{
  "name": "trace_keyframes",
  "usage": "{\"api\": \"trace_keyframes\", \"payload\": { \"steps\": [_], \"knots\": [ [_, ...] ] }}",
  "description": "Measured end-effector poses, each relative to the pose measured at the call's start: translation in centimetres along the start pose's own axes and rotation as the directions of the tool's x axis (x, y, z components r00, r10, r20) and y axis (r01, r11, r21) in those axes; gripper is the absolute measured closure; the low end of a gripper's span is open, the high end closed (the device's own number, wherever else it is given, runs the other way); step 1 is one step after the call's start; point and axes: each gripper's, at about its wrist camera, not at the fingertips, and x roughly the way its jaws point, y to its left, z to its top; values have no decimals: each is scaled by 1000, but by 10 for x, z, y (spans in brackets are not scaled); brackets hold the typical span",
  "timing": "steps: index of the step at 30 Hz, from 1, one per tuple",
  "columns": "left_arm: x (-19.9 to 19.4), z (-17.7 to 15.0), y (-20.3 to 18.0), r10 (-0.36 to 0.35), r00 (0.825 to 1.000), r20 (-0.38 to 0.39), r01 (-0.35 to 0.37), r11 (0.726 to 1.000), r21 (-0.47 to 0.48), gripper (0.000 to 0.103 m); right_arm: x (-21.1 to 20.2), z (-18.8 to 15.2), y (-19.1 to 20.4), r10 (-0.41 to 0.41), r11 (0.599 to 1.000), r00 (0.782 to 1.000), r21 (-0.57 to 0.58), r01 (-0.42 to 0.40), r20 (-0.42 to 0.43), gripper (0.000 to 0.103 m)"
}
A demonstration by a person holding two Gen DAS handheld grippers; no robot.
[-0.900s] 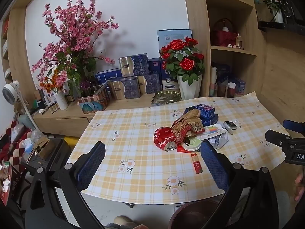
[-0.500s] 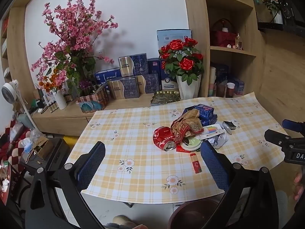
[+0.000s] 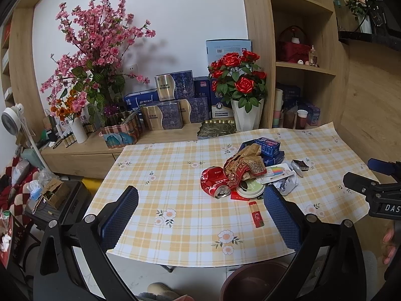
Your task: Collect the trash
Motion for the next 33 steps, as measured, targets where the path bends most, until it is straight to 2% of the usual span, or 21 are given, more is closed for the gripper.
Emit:
{"api": "trace_keyframes", "payload": {
  "steps": [33],
  "knots": [
    [4, -11, 10, -8, 1000, -25, 7, 1000, -16, 5, 0, -4, -1, -8, 1000, 1000, -4, 8, 1, 6]
  ]
}}
